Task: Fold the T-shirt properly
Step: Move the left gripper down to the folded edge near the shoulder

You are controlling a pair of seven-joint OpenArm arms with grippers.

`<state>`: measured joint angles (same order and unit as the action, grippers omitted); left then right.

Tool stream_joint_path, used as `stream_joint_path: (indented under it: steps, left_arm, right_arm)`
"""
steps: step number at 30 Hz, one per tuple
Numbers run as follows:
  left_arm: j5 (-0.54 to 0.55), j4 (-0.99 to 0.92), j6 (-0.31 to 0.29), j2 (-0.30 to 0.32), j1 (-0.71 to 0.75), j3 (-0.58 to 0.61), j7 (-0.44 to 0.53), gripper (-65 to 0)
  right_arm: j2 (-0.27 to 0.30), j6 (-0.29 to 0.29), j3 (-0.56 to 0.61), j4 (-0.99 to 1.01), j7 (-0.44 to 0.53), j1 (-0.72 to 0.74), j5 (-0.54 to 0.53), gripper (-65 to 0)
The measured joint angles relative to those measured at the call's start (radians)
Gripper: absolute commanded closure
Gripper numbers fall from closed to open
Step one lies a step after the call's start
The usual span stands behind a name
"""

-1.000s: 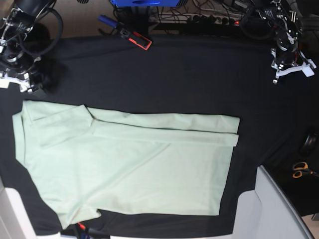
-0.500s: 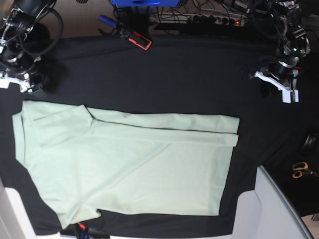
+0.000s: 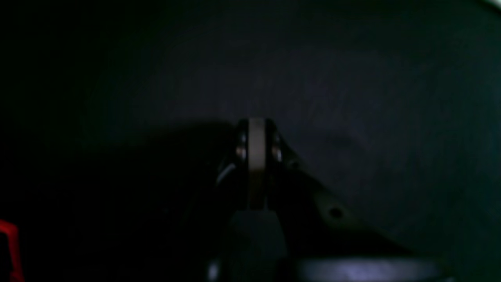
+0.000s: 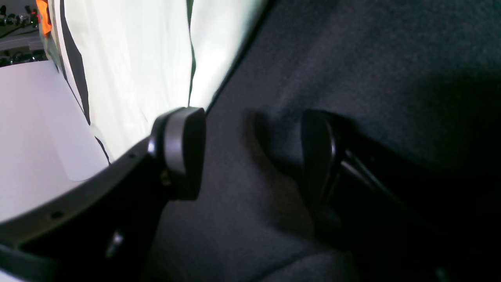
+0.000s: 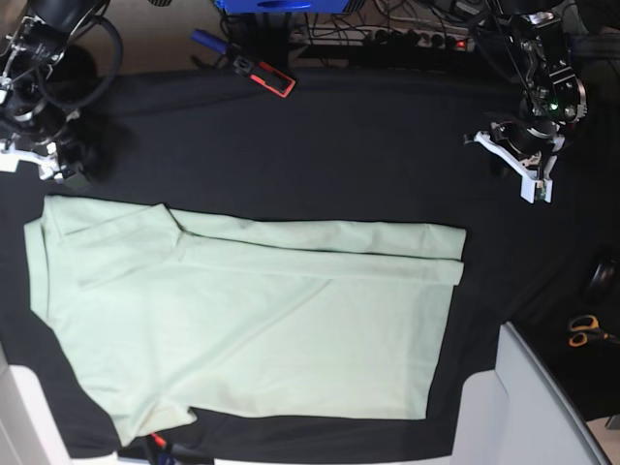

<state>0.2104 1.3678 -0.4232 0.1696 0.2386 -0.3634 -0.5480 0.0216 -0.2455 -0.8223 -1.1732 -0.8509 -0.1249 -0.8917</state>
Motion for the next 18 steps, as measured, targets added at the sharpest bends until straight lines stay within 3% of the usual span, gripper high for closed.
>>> stream_joint_path:
  steps: [5, 7, 9, 15, 18]
  left_arm:
    - [-0.004, -0.009, 0.003, -0.003, 0.032, -0.003, 0.125, 0.0]
    - [-0.005, -0.013, 0.003, -0.008, 0.036, 0.003, 0.133, -0.3]
    - [-0.004, -0.013, -0.001, -0.009, 0.029, 0.003, 0.113, -0.3]
    - [-0.004, -0.013, 0.003, 0.001, -0.01, -0.004, -0.072, -0.8]
    - [-0.001, -0.009, 0.003, -0.003, -0.016, -0.003, -0.049, -9.2]
  right_arm:
    - [0.0, 0.0, 0.0, 0.0, 0.0, 0.0, 0.0, -36.7]
    - [0.0, 0.0, 0.0, -0.002, 0.0, 0.0, 0.0, -36.7]
    - [0.0, 0.001, 0.0, -0.002, -0.002, 0.003, 0.0, -36.7]
    - [0.026, 0.013, 0.002, 0.006, -0.008, 0.034, 0.023, -36.7]
    - [0.025, 0.015, 0.0, 0.006, -0.004, 0.05, 0.026, -36.7]
